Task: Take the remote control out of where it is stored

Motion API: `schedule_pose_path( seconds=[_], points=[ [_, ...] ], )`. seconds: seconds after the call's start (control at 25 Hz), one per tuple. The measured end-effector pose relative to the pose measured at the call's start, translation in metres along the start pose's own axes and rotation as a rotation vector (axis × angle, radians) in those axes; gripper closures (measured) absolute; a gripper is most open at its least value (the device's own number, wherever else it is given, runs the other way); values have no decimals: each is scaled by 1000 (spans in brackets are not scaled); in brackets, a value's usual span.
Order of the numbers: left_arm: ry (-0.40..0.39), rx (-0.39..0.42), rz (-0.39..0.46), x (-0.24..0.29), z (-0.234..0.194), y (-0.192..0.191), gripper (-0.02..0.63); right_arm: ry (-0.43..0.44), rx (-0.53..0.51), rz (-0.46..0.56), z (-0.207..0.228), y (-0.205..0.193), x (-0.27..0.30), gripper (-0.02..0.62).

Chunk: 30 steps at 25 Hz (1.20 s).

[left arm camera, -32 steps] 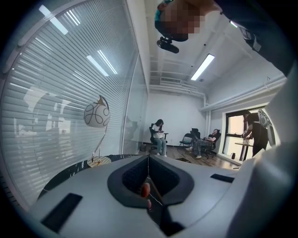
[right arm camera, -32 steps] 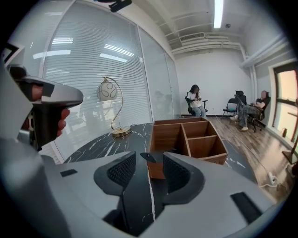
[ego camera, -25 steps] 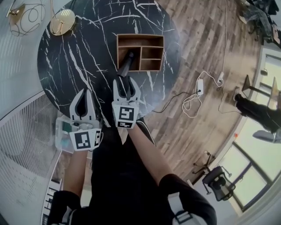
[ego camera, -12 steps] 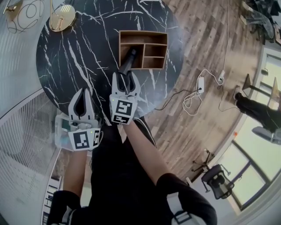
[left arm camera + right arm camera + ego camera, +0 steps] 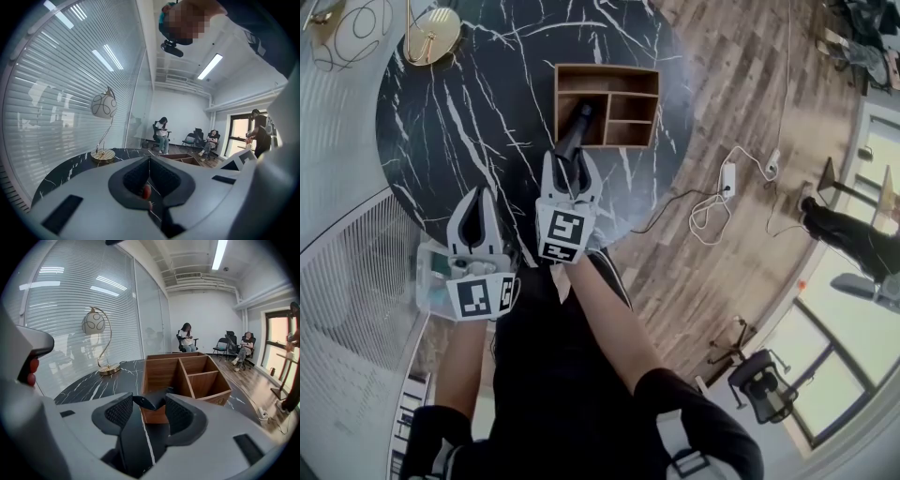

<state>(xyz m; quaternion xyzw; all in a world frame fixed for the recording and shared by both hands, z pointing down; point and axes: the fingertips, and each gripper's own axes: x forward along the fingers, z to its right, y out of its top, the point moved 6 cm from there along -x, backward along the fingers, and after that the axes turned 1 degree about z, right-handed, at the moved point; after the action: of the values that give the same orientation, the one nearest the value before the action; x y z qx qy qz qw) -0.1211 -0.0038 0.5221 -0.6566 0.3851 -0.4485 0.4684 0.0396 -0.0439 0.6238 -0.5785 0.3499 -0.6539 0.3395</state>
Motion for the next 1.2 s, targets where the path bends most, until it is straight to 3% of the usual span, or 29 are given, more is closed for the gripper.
schedule_pose_path(
  seconds=[1.2],
  points=[
    [-25, -18, -2, 16, 27, -2, 597, 126, -74, -10, 31, 15, -22, 402]
  ],
)
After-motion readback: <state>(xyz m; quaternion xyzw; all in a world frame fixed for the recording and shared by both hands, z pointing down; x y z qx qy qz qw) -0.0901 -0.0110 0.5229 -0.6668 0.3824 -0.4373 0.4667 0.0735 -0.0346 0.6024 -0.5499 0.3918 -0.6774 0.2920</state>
